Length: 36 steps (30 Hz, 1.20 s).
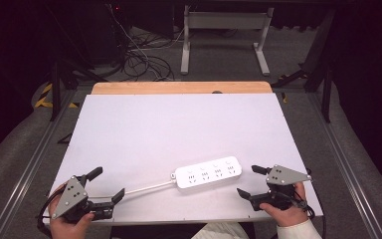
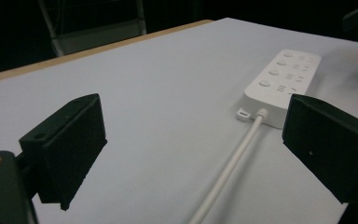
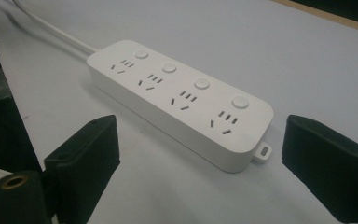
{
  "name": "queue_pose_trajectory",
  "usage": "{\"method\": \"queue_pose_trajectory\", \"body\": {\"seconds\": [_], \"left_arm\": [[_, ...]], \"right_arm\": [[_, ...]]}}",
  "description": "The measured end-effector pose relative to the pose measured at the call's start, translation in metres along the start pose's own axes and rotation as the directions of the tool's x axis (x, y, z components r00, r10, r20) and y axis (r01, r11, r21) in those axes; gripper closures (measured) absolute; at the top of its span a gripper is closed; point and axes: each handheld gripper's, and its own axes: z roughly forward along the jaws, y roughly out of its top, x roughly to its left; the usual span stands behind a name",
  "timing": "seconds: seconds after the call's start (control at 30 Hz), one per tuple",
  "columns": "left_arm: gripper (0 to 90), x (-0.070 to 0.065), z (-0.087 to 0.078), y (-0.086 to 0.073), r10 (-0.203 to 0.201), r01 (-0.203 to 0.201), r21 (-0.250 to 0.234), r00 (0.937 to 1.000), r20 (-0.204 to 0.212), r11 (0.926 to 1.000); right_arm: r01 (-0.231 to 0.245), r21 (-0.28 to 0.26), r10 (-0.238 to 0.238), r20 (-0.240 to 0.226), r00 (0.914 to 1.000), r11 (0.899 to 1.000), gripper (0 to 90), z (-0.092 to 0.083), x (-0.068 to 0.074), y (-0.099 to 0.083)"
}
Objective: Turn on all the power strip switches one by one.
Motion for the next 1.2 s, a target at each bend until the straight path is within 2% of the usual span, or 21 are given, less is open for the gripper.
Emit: {"method": "queue_pose_trajectory", "body": {"seconds": [0.03,0.07,0.1,0.2,0.27,0.37,0.47,0.77,0.8,0.87,0.97,1.1,1.2], "left_arm": [[6.5,0.0,0.001,-0.001,-0.016,0.016,0.0,0.9998,0.012,0.9999],[6.6,0.001,0.002,-0.002,-0.051,0.051,-0.007,0.9982,0.03,0.9987],[6.6,0.001,0.002,-0.002,-0.061,0.062,-0.007,0.9975,0.034,0.9981],[6.5,0.001,0.002,-0.002,-0.038,0.038,-0.01,0.9993,0.005,0.9992],[6.4,0.001,0.002,-0.002,-0.028,0.028,-0.014,0.9996,0.004,0.9995],[5.9,0.001,0.003,-0.002,0.02,-0.02,-0.01,0.9998,-0.009,0.9998],[6.1,0.0,0.002,-0.002,0.006,-0.006,-0.013,0.9999,-0.013,0.9999],[7.3,-0.001,0.002,-0.002,0.006,-0.006,-0.005,0.9999,-0.015,1.0],[8.0,0.0,0.002,-0.002,0.021,-0.02,0.029,0.9994,-0.026,0.9994],[9.0,0.0,0.002,-0.003,0.028,-0.027,0.047,0.9992,-0.029,0.9985],[9.7,0.0,0.003,-0.004,0.021,-0.02,0.052,0.9995,-0.022,0.9985],[9.8,-0.001,0.002,-0.003,0.033,-0.032,0.052,0.9992,-0.021,0.9981],[10.1,-0.001,0.002,-0.003,0.04,-0.038,0.074,0.9989,-0.025,0.9966]], "right_arm": [[0.0,0.0,0.0,0.0,1.0,1.0,11.8,0.0,0.0,0.0],[0.004,0.002,-0.004,-0.005,1.0,1.0,13.9,0.0,0.0,0.0],[0.008,0.003,-0.008,-0.009,0.9999,1.0,16.4,-0.001,0.0,0.0],[0.025,0.014,-0.025,-0.021,0.9995,1.0,22.9,-0.001,-0.001,0.0],[0.029,0.012,-0.029,-0.019,0.9994,1.0,22.8,-0.001,-0.001,0.0],[0.03,0.007,-0.03,-0.019,0.9994,1.0,21.2,-0.001,-0.001,0.0],[0.027,0.008,-0.027,-0.016,0.9995,1.0,20.3,-0.001,-0.001,0.0],[0.039,0.018,-0.039,-0.012,0.9992,0.999,20.8,-0.002,0.0,0.005],[0.04,0.02,-0.04,-0.01,0.9991,0.999,21.2,-0.002,0.0,0.007],[0.045,0.033,-0.045,0.007,0.999,0.998,22.4,-0.002,-0.002,0.011],[0.05,0.052,-0.051,0.024,0.9984,0.997,24.8,-0.001,-0.002,0.014],[0.061,0.058,-0.062,0.011,0.998,0.996,27.6,0.002,-0.002,0.021],[0.069,0.058,-0.07,0.003,0.9976,0.996,29.4,0.006,-0.003,0.03]]}}
